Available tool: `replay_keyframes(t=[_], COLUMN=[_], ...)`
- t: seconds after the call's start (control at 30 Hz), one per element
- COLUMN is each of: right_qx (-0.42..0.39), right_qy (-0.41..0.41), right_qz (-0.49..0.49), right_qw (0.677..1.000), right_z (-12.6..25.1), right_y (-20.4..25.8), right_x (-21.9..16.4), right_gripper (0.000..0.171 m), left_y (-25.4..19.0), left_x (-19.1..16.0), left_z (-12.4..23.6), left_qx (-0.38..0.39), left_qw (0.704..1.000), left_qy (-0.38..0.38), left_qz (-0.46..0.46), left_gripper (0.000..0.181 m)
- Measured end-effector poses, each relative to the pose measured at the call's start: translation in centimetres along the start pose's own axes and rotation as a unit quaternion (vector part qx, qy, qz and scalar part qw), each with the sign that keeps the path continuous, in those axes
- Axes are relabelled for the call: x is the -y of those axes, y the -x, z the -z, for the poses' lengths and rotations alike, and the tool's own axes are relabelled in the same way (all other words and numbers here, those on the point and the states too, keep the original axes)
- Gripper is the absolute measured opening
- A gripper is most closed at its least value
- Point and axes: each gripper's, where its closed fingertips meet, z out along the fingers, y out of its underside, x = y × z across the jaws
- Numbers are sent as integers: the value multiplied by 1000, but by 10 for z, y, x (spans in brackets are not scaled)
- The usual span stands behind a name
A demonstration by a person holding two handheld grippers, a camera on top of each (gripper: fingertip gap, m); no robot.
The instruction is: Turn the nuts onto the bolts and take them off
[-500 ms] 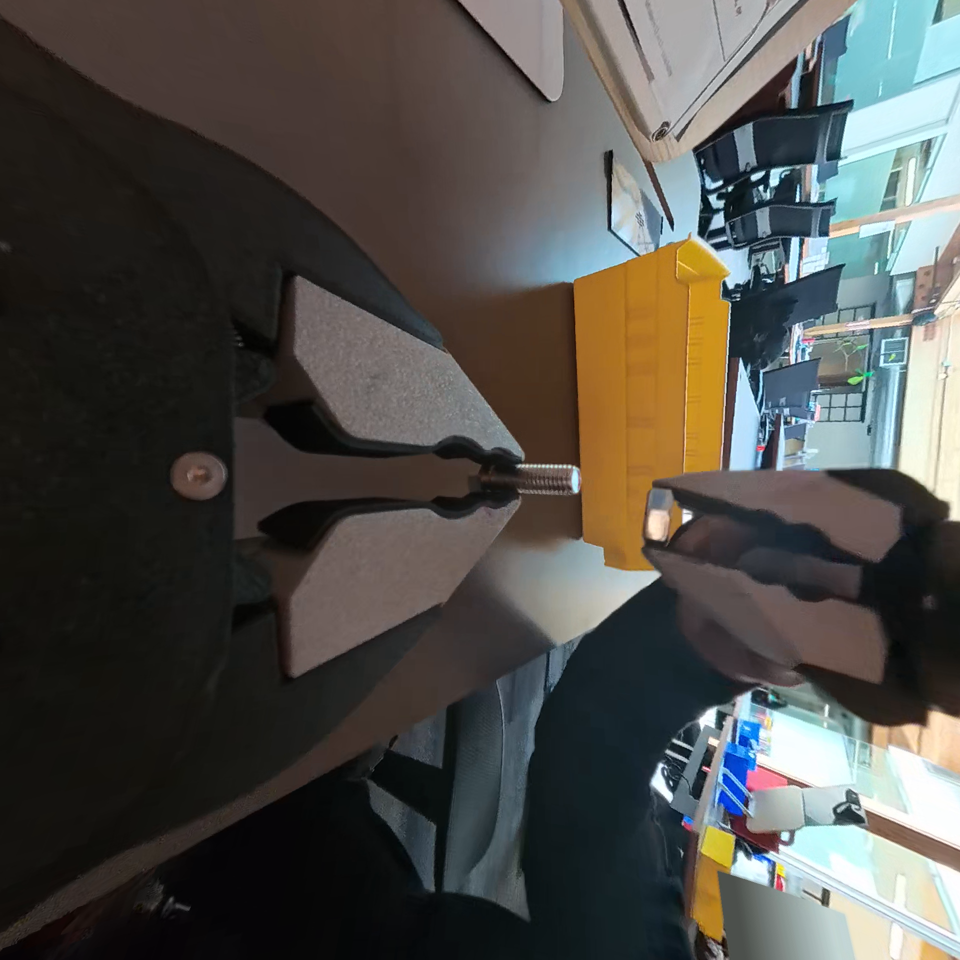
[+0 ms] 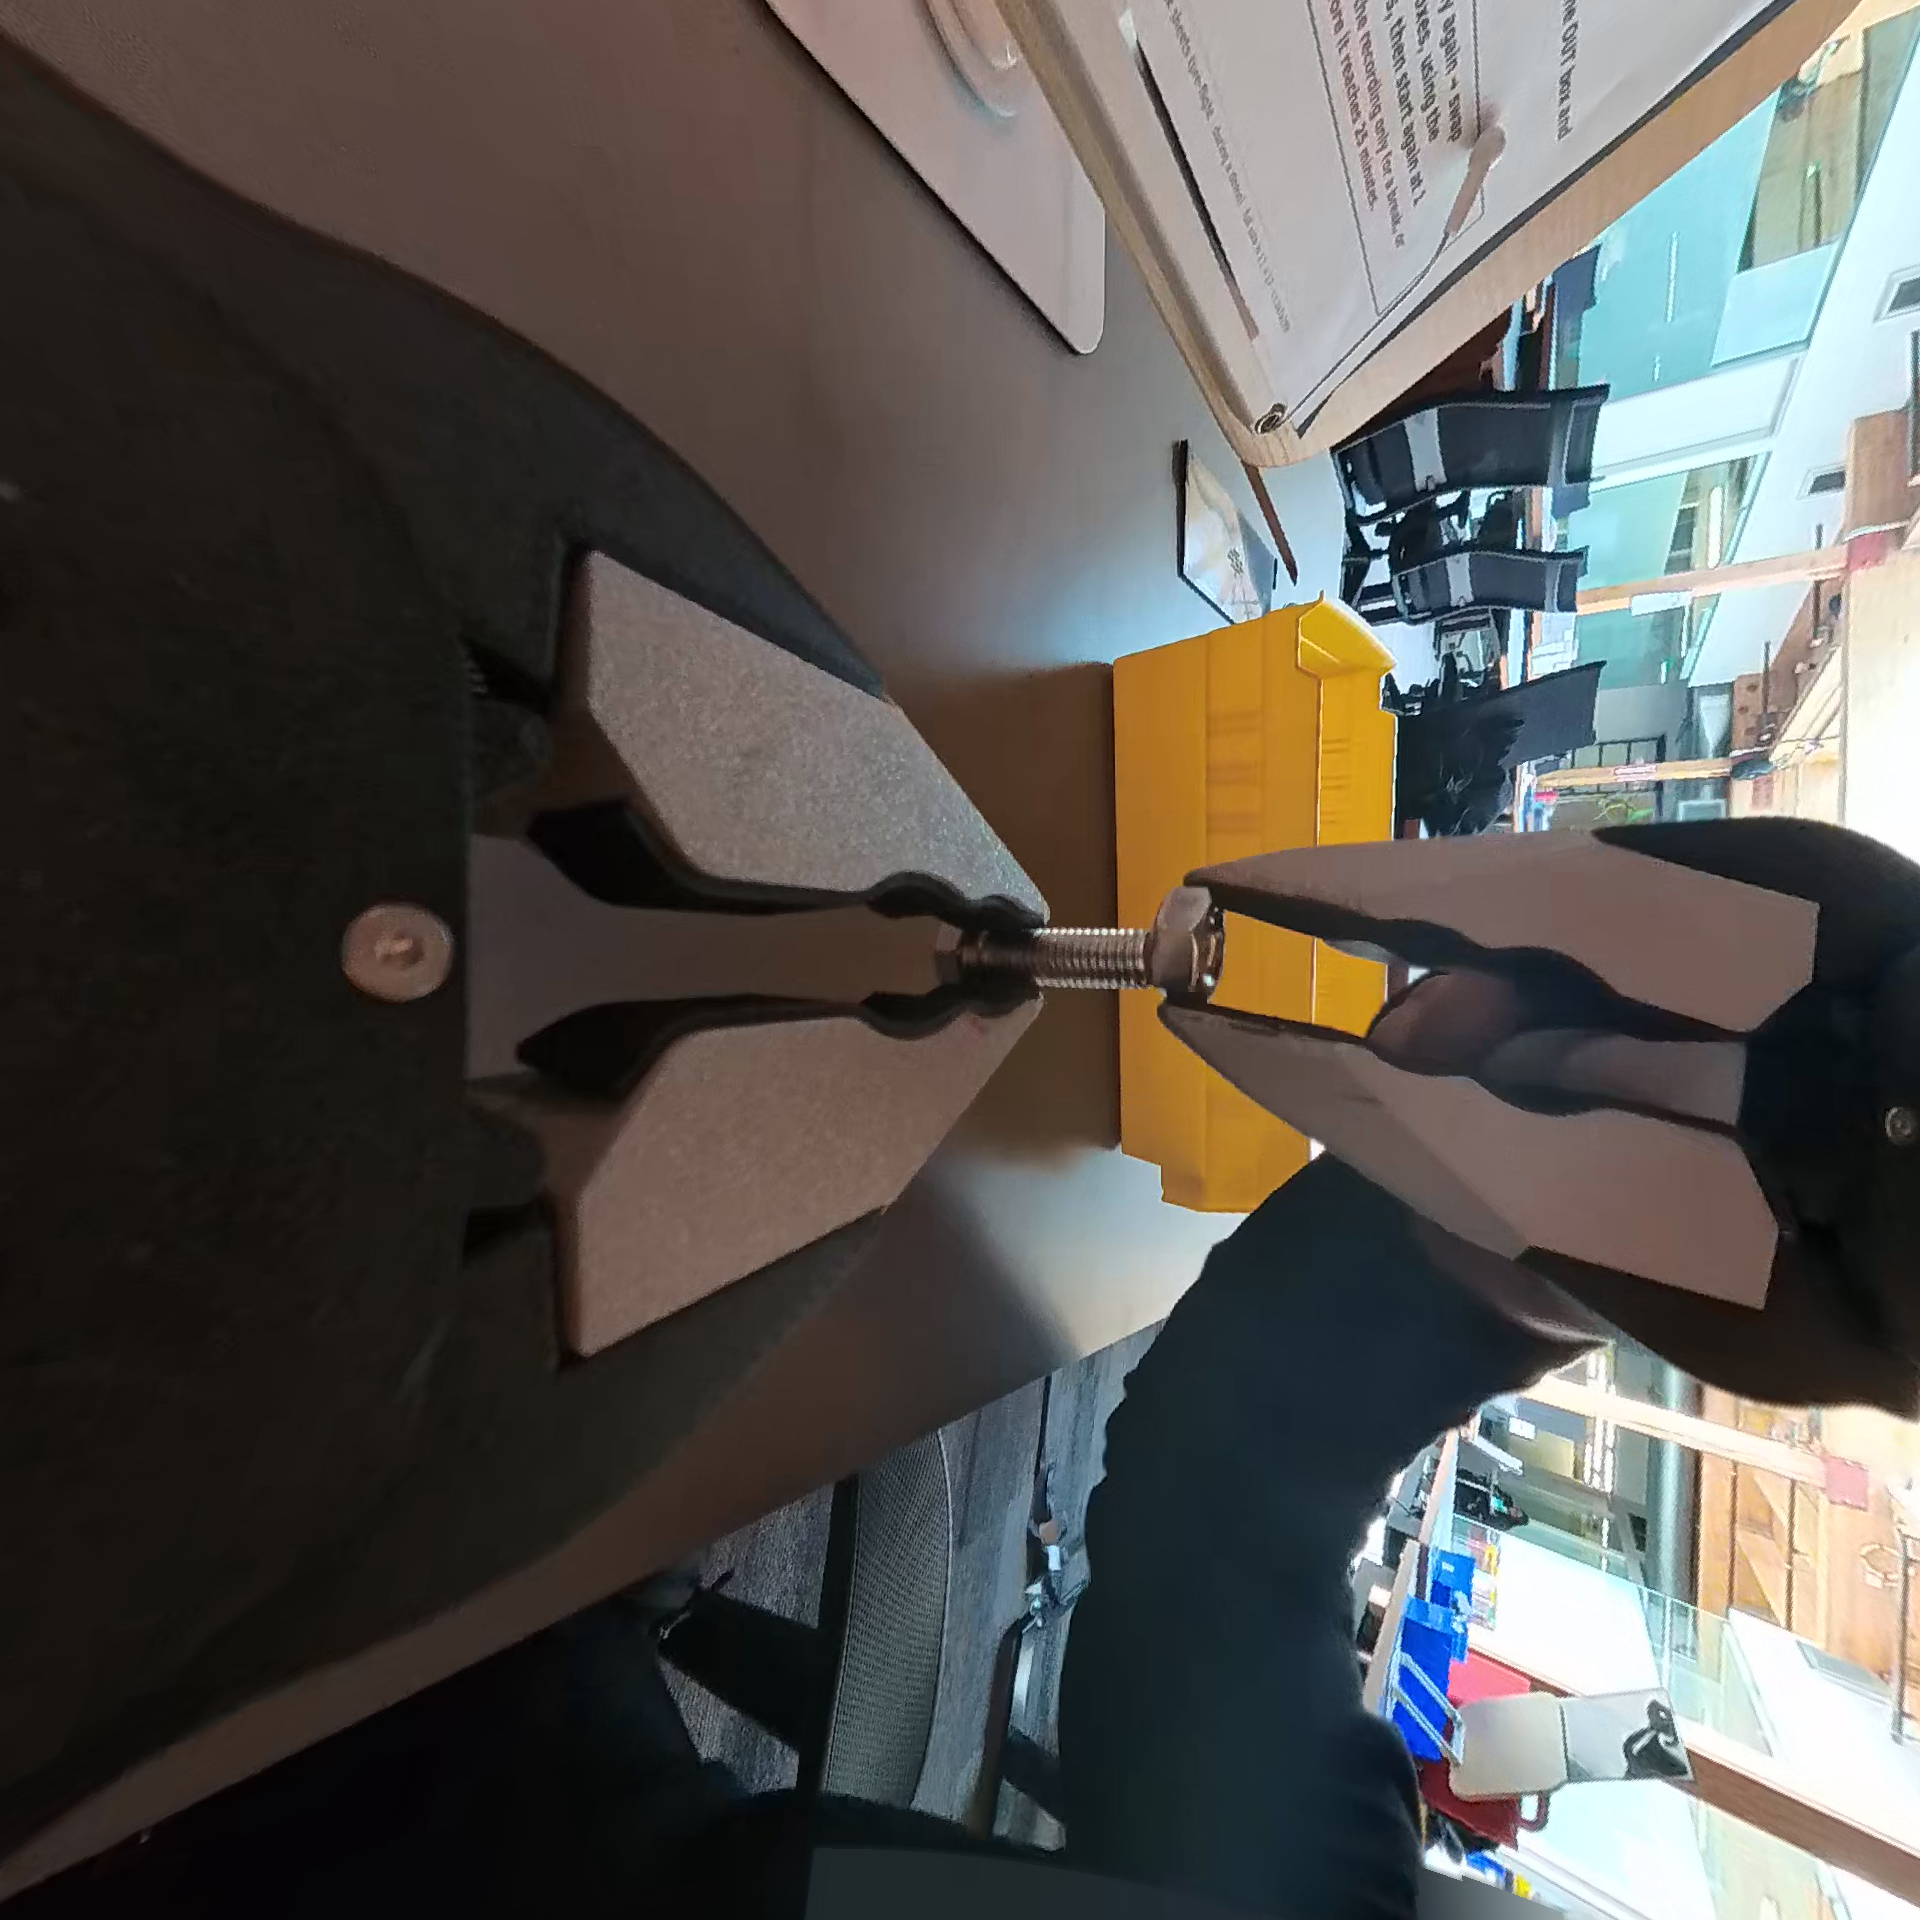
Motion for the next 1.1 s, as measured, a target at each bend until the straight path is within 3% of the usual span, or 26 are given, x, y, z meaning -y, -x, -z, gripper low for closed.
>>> replay_keyframes(t=[0.5, 0.83, 1.1], right_qx=[25, 34, -1], right_qy=[22, 53, 64], right_qz=[18, -4, -25], right_qw=[999, 998, 998], right_z=[-6, -5, -12], right_y=[1, 2, -7], right_x=[4, 1, 0], right_gripper=[13, 14, 14], left_y=[5, 8, 20], left_x=[1, -1, -5], left_z=[1, 1, 4], left_qx=[25, 81, 123], left_qw=[1000, 993, 989], left_qy=[1, 26, 42], left_qz=[-15, -81, -73], left_gripper=[8, 7, 7])
